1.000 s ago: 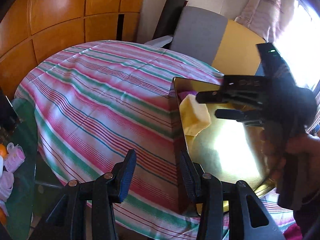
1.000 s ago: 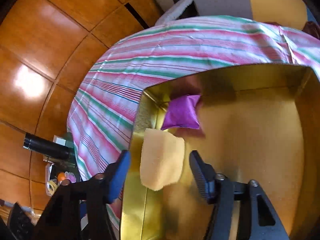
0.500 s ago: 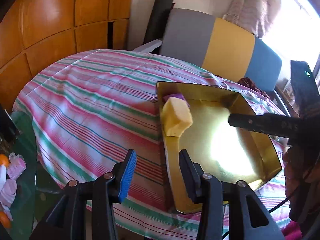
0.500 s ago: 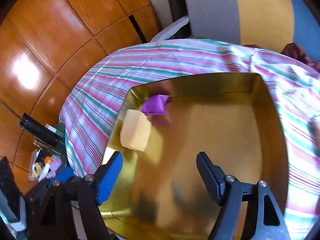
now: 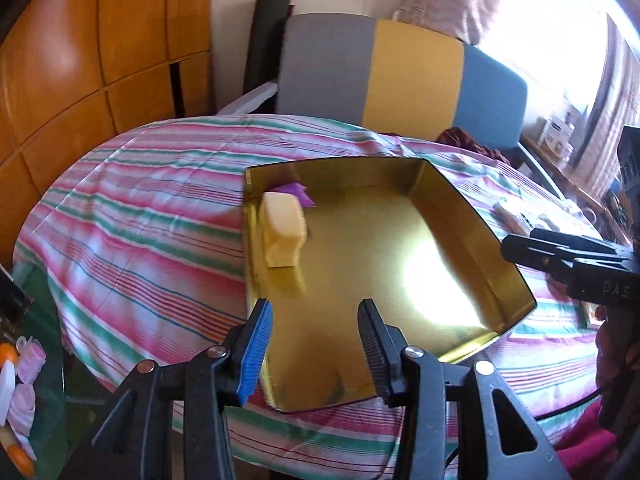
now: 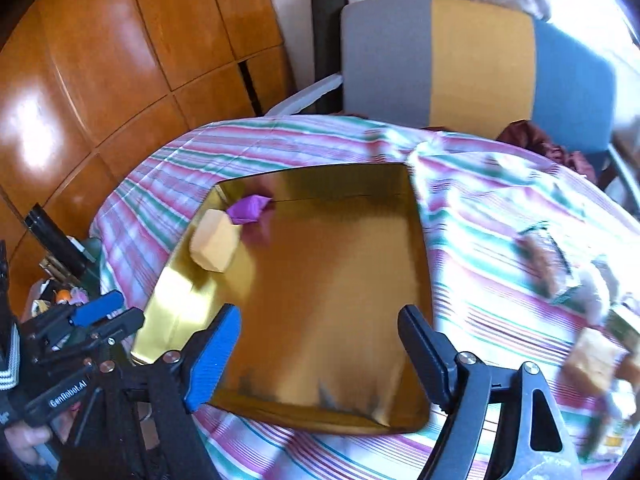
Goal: Organize objects
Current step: 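Move both tools back toward the remaining items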
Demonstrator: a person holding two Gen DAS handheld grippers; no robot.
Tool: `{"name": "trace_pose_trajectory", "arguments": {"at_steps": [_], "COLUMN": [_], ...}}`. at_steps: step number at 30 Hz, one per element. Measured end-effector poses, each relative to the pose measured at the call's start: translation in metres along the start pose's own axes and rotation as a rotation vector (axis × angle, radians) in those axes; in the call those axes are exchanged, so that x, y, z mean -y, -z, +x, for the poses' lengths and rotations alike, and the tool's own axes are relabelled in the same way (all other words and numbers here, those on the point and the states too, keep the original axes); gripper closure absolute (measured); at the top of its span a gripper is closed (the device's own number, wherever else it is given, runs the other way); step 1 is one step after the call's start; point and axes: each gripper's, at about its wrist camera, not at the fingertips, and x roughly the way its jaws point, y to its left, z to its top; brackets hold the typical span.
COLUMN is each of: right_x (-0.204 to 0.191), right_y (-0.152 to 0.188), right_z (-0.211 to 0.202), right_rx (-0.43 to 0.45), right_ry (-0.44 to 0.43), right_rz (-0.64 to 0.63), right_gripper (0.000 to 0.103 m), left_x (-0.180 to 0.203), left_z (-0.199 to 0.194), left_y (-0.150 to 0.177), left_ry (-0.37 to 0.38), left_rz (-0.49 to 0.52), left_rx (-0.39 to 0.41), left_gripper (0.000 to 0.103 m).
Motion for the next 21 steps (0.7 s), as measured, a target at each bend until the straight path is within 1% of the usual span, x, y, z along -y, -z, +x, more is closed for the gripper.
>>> {"name": "trace_pose_trajectory", "arguments": {"at_steps": [4,8,11,16,21], "right_x": [0.024,0.056,0.087,0.148,0.201], "right_y": [0.010,0.020,0.027,0.041,0.059], "right_z": [-0.019,-0.038,-0.056,-0.087,-0.108], "right_rx": [0.022,0.035,0.043,0.068,0.096], "right_ry": [0.057,0.143,0.216,0.339,0.458], "right_rz": [0.010,0.019,0.037,0.133,0.229], "right_gripper": [0.020,0.018,0.015,0.014,0.013], "left_x": [0.016,0.032,0.046,0.073,0.101], "left_z": [-0.001,0.001,0.001,0.004,0.006], "left_y": [0.000,-0.002,-0.004,-0.007,-0.007], "left_ry": [0.022,0.034,0.053,0.085,0.099], "left_rz": [0.040,0.078,0.109,0.168,0.236], "left_rx": [0.000,-0.003,-0.002,-0.006,-0.014], "left_gripper": [0.059,0.059,0.059,0.059,0.059]}}
